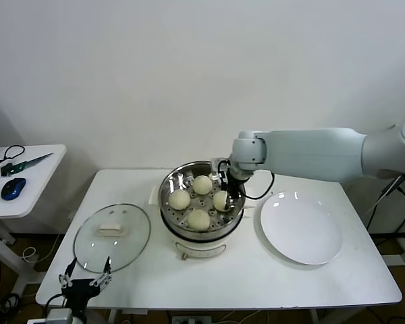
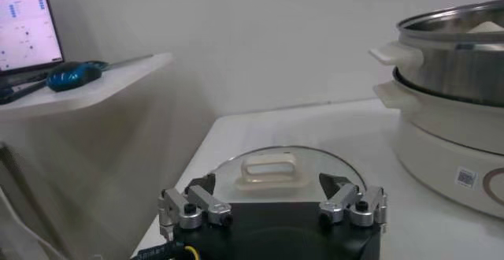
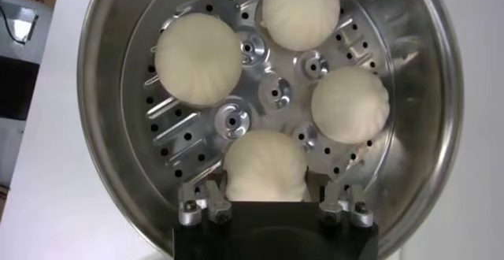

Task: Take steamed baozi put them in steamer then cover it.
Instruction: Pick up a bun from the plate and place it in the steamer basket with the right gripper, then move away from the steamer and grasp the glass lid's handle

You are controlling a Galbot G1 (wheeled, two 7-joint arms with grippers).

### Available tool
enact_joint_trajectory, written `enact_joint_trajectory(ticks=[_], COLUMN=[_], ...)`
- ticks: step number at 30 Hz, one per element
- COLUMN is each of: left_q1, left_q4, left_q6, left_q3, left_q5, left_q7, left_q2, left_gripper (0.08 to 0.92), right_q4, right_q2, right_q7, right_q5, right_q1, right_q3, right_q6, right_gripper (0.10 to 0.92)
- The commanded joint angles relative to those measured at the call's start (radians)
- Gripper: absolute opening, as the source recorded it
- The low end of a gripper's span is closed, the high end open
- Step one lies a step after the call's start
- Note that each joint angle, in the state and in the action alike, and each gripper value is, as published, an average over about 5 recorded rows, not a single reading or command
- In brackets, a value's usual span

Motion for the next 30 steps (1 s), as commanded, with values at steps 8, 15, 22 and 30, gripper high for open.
enact_joint_trajectory(ticks=[8,15,22,30], left_q1=[0.0,0.005,-0.004,-0.041], left_q4=[-0.004,-0.016,-0.025,-0.034], left_q6=[0.001,0.025,0.032,0.032], left_q3=[-0.003,-0.005,0.003,0.022], left_q5=[0.0,-0.01,-0.053,-0.018], left_q7=[-0.002,0.014,0.01,0.006], left_q2=[-0.002,0.002,-0.002,0.026], left_gripper=[0.823,0.823,0.823,0.823], right_q4=[0.042,0.121,0.192,0.315], right_q2=[-0.096,-0.36,-0.682,-0.77], right_q7=[-0.141,0.063,0.552,0.681], right_q5=[0.068,0.24,0.183,0.038], right_q1=[0.112,0.033,-0.518,-1.56], right_q3=[0.078,0.383,0.998,2.033], right_q6=[0.113,0.105,0.146,0.245], right_gripper=[0.82,0.823,0.823,0.823])
